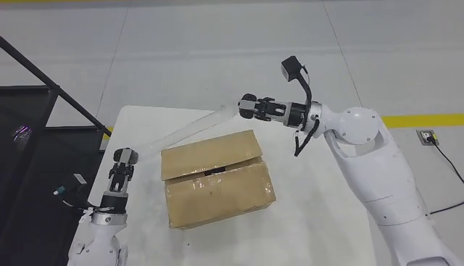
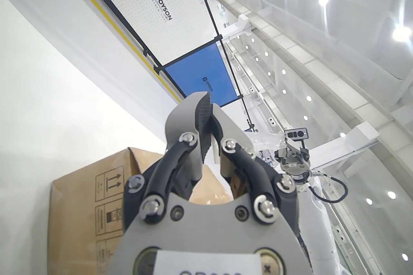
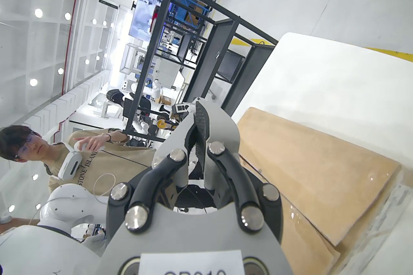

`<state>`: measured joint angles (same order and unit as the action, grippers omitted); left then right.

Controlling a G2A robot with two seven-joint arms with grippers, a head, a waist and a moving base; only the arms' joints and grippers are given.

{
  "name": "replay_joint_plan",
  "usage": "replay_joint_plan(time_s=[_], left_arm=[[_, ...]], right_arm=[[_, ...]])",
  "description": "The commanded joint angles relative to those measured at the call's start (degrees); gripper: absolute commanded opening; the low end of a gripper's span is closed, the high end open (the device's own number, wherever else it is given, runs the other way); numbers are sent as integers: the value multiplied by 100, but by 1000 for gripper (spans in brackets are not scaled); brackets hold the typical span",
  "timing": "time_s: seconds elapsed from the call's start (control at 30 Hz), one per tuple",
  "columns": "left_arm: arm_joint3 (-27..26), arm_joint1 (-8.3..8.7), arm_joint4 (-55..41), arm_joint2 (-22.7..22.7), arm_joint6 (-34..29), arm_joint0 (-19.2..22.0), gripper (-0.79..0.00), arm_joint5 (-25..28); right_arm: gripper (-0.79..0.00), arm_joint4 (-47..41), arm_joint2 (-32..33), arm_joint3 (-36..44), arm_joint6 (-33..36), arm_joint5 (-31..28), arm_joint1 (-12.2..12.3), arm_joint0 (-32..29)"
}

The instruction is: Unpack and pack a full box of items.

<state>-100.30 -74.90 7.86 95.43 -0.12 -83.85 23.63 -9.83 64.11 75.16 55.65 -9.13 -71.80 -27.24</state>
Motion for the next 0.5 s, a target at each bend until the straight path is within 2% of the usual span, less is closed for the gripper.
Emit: replay_joint_plan(time_s=[0.0,0.23,0.47], left_arm=[[-43,2,-25,12,-36,-138,-785,58],[-30,-12,51,-61,27,-377,-785,57],[111,-34,80,-201,115,-439,-785,-11]], right_arm=[[-785,199,200,310,40,-6,86,-349],[-785,805,643,1330,-53,151,296,-1535],[-785,1167,838,1586,-109,146,405,-2159]])
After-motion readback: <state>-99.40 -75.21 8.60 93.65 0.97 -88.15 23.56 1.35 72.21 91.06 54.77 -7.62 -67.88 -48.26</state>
